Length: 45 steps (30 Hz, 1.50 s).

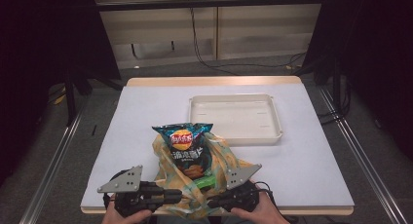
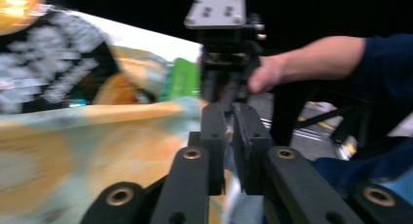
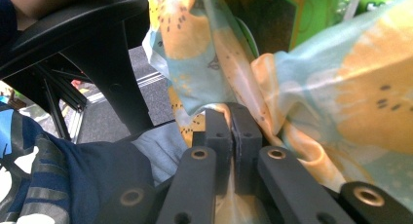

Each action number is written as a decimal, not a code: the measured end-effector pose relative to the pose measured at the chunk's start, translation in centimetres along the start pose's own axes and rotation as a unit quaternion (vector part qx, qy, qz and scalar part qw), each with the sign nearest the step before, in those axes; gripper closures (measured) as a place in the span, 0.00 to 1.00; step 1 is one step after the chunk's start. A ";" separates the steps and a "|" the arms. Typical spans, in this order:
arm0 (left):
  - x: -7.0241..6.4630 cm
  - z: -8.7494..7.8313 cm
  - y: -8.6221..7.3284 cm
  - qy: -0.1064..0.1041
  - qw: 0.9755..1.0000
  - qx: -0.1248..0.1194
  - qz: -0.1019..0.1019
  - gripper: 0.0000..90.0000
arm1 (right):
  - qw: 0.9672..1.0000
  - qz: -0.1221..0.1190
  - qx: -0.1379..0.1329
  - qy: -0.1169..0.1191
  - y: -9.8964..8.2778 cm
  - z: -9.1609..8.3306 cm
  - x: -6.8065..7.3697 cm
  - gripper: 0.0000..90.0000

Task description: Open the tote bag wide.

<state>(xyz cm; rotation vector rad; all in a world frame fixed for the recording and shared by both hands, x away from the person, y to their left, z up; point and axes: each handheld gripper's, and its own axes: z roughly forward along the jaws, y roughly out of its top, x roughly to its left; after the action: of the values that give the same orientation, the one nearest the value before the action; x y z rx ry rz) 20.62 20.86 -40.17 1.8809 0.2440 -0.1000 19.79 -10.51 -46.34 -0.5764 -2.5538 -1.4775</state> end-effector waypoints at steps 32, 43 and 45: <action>0.6 -1.8 -1.3 0.026 0.999 0.012 -0.021 0.83 | 0.997 -0.001 -0.049 -0.053 0.6 -4.3 -0.3 0.65; 0.3 -1.9 -2.1 0.021 0.998 0.045 -0.029 1.00 | 0.997 -0.001 -0.049 -0.058 0.7 -4.4 -0.4 0.62; 0.4 -1.6 -2.1 0.025 0.998 0.055 -0.030 1.00 | 0.997 -0.001 -0.050 -0.059 0.8 -4.4 -0.4 0.62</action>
<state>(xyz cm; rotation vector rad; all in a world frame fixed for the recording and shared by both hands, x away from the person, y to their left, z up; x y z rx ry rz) 20.50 23.03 -41.76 1.9866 0.3348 -0.1100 20.14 -14.03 -43.62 -0.6954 -2.5788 -1.6249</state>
